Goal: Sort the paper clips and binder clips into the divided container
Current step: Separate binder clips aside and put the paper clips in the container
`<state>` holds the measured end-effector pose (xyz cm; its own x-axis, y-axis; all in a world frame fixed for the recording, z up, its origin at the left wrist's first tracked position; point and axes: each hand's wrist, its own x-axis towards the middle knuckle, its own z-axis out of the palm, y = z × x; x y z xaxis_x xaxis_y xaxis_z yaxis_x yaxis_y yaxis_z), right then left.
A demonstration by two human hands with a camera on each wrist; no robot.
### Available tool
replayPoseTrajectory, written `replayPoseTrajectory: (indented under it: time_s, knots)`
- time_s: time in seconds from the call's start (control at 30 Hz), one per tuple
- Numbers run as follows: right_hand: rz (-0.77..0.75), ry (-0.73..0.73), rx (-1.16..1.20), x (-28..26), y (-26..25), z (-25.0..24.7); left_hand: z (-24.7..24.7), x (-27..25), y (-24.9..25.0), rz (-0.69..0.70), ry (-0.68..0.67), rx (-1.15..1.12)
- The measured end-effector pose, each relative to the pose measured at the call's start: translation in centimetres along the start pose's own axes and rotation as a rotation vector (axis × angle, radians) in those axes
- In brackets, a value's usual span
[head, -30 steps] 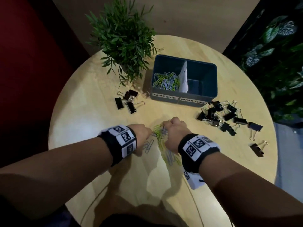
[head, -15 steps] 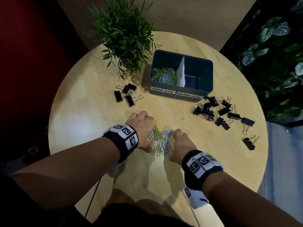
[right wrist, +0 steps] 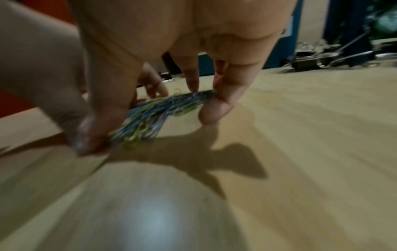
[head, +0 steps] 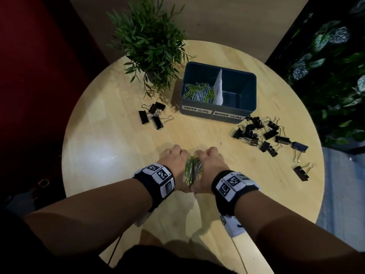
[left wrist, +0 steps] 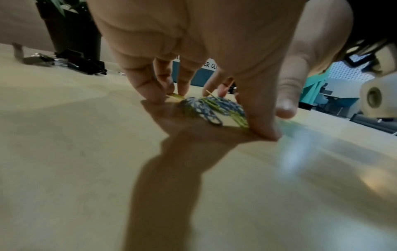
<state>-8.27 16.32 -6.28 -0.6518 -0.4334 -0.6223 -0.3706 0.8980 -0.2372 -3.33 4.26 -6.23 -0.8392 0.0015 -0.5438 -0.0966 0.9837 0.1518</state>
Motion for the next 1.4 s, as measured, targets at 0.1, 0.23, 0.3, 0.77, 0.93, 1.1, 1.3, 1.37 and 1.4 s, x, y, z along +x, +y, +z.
replayPoseTrajectory:
  time_s: [0.1, 0.23, 0.3, 0.77, 0.93, 1.1, 1.3, 1.37, 1.4]
  knots:
    - [-0.061, -0.014, 0.042, 0.5, -0.8, 0.3, -0.2, 0.3, 0.4, -0.008, -0.04, -0.102]
    - [-0.07, -0.033, 0.044, 1.3, -0.6, -0.2, -0.5, 0.7, -0.1, -0.024, -0.09, -0.225]
    - [-0.061, -0.023, 0.041, 1.6, -0.7, -0.5, -0.5, 1.0, -0.3, -0.007, -0.087, -0.237]
    - [-0.028, -0.038, 0.238, 3.2, -1.7, -2.2, -1.8, 1.4, -1.3, -0.012, -0.053, -0.297]
    - [0.002, 0.186, 0.642, 2.9, -0.3, -5.2, -2.5, 1.4, -3.8, -0.174, 0.153, -0.697]
    - [-0.081, 0.422, 0.874, 3.6, -0.3, -10.8, -4.8, 1.6, -6.0, -0.226, 0.379, -0.813]
    - [-0.063, 0.616, 0.776, 5.5, -2.1, -13.7, -7.8, 2.2, -5.0, -0.161, 0.467, -0.847]
    - [-0.054, 0.546, 0.645, 5.8, -2.0, -13.2, -8.5, 2.5, -4.6, -0.148, 0.488, -0.862]
    - [-0.051, 0.541, 0.563, 5.8, -1.8, -13.1, -8.7, 2.7, -4.5, -0.142, 0.493, -0.866]
